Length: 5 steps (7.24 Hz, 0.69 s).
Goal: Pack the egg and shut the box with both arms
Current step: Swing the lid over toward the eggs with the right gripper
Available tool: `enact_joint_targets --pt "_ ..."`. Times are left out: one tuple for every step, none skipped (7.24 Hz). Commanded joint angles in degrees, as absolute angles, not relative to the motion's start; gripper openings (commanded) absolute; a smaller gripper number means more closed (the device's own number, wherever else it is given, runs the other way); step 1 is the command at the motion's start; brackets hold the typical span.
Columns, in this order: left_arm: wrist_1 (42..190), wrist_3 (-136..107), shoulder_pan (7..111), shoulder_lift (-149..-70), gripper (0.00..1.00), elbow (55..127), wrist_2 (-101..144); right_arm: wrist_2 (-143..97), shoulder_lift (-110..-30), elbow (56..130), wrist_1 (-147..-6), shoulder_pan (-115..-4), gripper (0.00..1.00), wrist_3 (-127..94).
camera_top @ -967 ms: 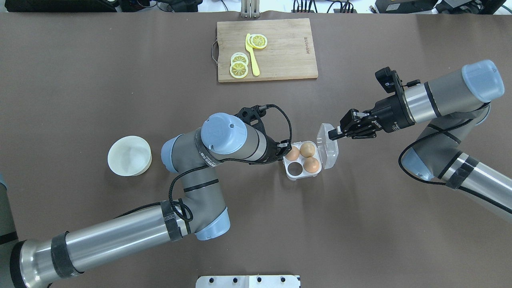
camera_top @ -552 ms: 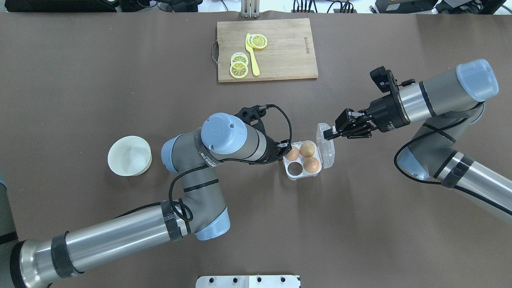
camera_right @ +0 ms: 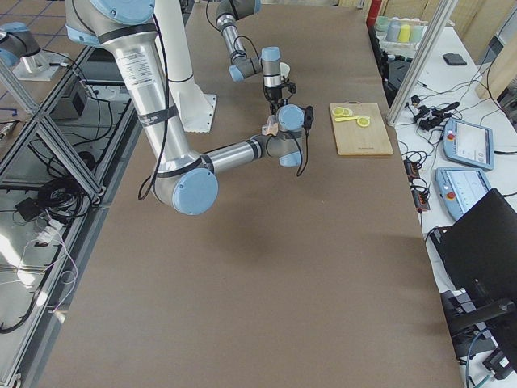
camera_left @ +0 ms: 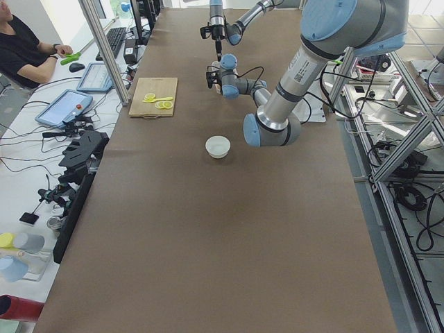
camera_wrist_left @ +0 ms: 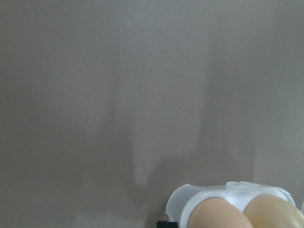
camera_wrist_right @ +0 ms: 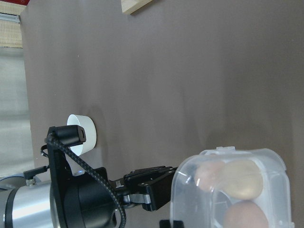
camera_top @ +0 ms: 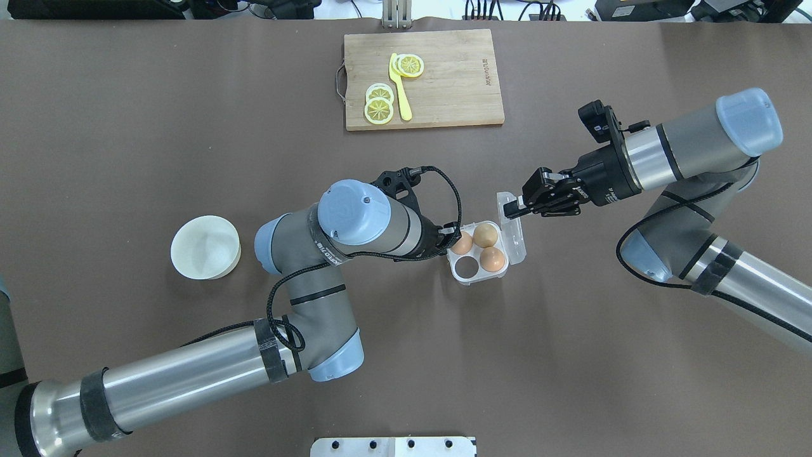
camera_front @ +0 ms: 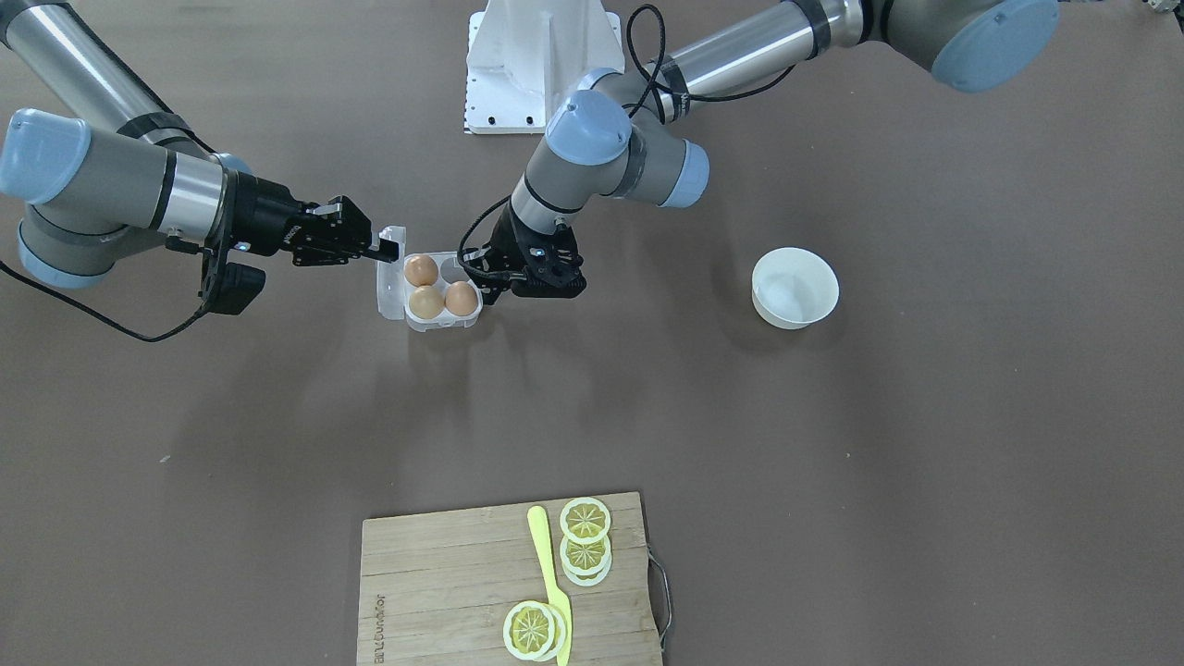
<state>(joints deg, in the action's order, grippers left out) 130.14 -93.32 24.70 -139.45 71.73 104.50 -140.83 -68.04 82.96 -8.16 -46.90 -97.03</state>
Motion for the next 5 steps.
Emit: enact_joint_targets --pt "130.2 -93.3 24.8 -139.3 0.00 71.8 104.5 -140.7 -67.8 82.6 -8.3 -46.1 0.00 -97.1" --pt "130.2 -93.3 24.9 -139.3 0.00 72.0 104.6 -140.7 -67.8 82.6 -8.2 -46.0 0.00 -97.1" --pt "130.3 -93.3 24.9 -139.3 0.00 72.1 104.6 -140.8 -68.1 82.6 -8.1 -46.1 0.00 -97.1" --pt "130.4 -93.3 25.2 -139.2 0.00 72.4 104.9 -140.8 -68.1 82.6 -8.1 -46.1 0.00 -97.1" --pt "130.4 -93.3 25.7 -139.2 0.00 72.9 104.9 -140.8 -68.1 82.6 -8.1 -46.1 0.00 -97.1"
